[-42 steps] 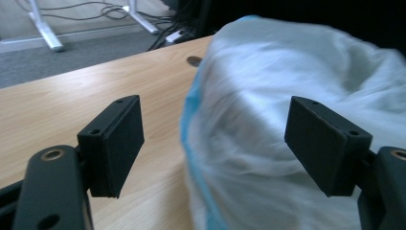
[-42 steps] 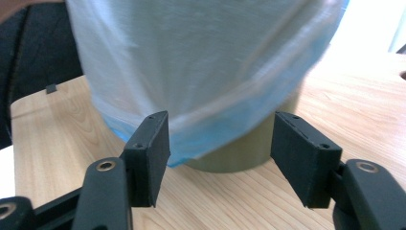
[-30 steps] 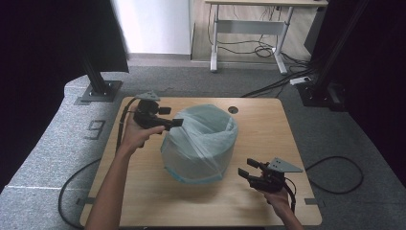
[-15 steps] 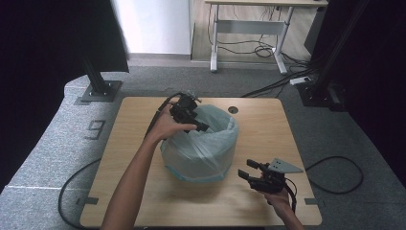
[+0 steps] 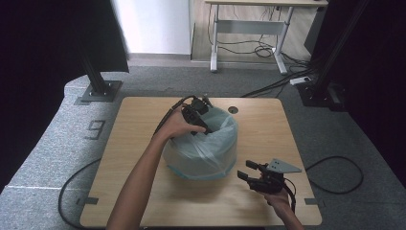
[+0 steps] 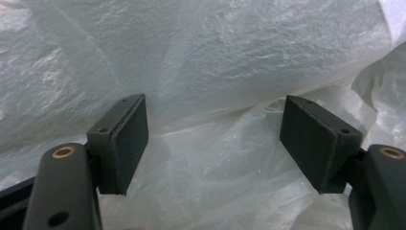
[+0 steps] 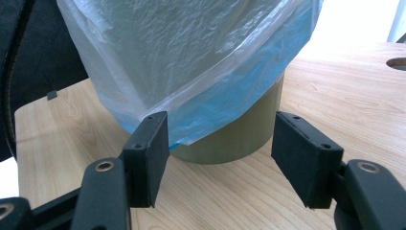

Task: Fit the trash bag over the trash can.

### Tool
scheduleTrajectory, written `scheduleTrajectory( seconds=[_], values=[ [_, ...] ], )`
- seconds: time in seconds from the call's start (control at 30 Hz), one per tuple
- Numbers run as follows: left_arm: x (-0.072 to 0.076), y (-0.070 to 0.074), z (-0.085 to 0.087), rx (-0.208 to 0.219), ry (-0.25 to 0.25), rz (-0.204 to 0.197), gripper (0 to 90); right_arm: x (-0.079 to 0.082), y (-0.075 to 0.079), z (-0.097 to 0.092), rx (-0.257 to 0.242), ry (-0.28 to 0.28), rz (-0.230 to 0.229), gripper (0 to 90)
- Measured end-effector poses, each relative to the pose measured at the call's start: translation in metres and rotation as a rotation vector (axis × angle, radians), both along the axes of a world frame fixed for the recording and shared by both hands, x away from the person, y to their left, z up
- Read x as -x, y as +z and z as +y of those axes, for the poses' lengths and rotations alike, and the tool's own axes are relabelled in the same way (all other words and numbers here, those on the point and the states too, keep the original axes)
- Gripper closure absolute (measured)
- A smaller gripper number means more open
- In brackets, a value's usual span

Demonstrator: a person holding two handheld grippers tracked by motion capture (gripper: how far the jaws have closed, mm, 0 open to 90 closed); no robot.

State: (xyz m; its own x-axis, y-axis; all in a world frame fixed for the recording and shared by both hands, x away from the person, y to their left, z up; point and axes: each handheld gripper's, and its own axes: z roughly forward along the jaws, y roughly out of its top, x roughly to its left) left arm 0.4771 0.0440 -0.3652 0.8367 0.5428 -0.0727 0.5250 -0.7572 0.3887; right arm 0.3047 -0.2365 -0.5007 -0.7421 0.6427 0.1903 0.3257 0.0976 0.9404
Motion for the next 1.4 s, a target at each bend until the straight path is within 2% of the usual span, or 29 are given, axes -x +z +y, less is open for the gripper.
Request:
scheduleTrajectory(
  seconds=[0.03,0.1,0.3,0.4,0.53,0.73,0.9,1.17,1.27,1.4],
  values=[
    [0.0,0.0,0.0,-0.002,-0.002,-0.004,25.2,0.0,0.0,0.0,0.0,0.001,0.0,36.8],
    [0.002,0.005,0.002,0.024,-0.004,-0.018,25.4,0.001,0.0,0.0,0.001,0.002,0.0,36.8],
    [0.018,0.031,0.015,0.159,-0.003,-0.084,26.3,0.001,0.001,-0.003,-0.005,-0.004,0.0,36.8],
    [0.028,0.039,0.015,0.203,-0.023,-0.092,26.3,0.001,0.002,-0.003,-0.005,-0.006,0.001,36.8],
    [0.037,0.044,0.007,0.234,-0.057,-0.092,26.2,0.002,0.002,-0.002,-0.002,-0.004,0.0,36.8],
    [0.038,0.042,-0.018,0.202,-0.094,-0.083,26.3,0.002,0.001,-0.001,0.004,0.0,0.002,36.8],
    [0.032,0.029,-0.04,0.095,-0.1,-0.068,27.1,0.002,0.001,-0.002,0.0,-0.003,0.007,36.8],
    [0.021,0.01,-0.058,-0.003,-0.098,0.005,27.5,0.002,0.001,-0.002,0.004,0.006,0.009,36.9],
    [0.019,0.005,-0.061,-0.029,-0.097,0.024,27.5,0.002,0.001,-0.003,0.004,0.005,0.012,36.9],
    [0.019,0.005,-0.059,-0.017,-0.092,0.024,27.5,0.003,0.001,-0.002,0.007,0.005,0.014,36.9]
  ],
)
